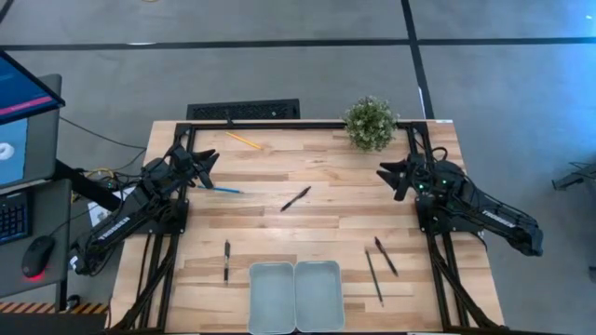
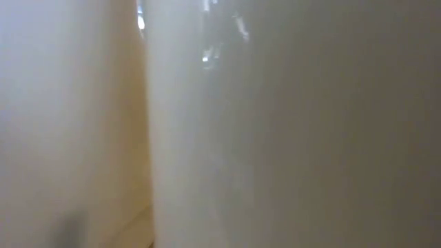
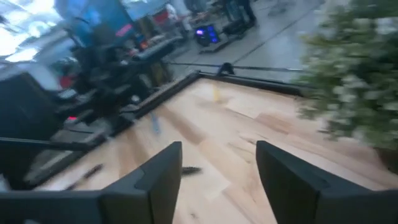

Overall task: Sort pens & pencils
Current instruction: Put the right black pen into the right gray bin

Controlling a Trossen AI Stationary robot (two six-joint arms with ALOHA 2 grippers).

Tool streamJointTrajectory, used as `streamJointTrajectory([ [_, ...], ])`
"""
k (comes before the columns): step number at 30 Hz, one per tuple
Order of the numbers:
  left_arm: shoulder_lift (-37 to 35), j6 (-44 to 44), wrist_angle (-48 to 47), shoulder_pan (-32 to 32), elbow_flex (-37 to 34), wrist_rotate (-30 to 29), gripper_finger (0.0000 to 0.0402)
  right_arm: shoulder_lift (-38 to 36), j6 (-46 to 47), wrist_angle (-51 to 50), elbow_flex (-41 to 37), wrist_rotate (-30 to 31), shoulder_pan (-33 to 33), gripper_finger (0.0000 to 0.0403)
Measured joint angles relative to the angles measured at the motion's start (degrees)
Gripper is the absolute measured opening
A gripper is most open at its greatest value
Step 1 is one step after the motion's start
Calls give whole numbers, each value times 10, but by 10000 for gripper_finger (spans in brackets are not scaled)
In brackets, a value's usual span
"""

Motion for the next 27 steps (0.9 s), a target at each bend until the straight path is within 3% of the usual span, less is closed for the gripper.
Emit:
streamJointTrajectory([
  [4,0,-29,0,0,0,0,98,0,-1,-21,27,-55,0,239],
  [11,0,-37,0,0,0,0,98,59,-44,-184,173,-55,1,240],
  [21,0,-39,1,0,0,0,98,289,-4,-525,442,-63,1,240],
  [27,0,-40,0,0,0,0,98,403,57,-714,555,-72,14,240],
])
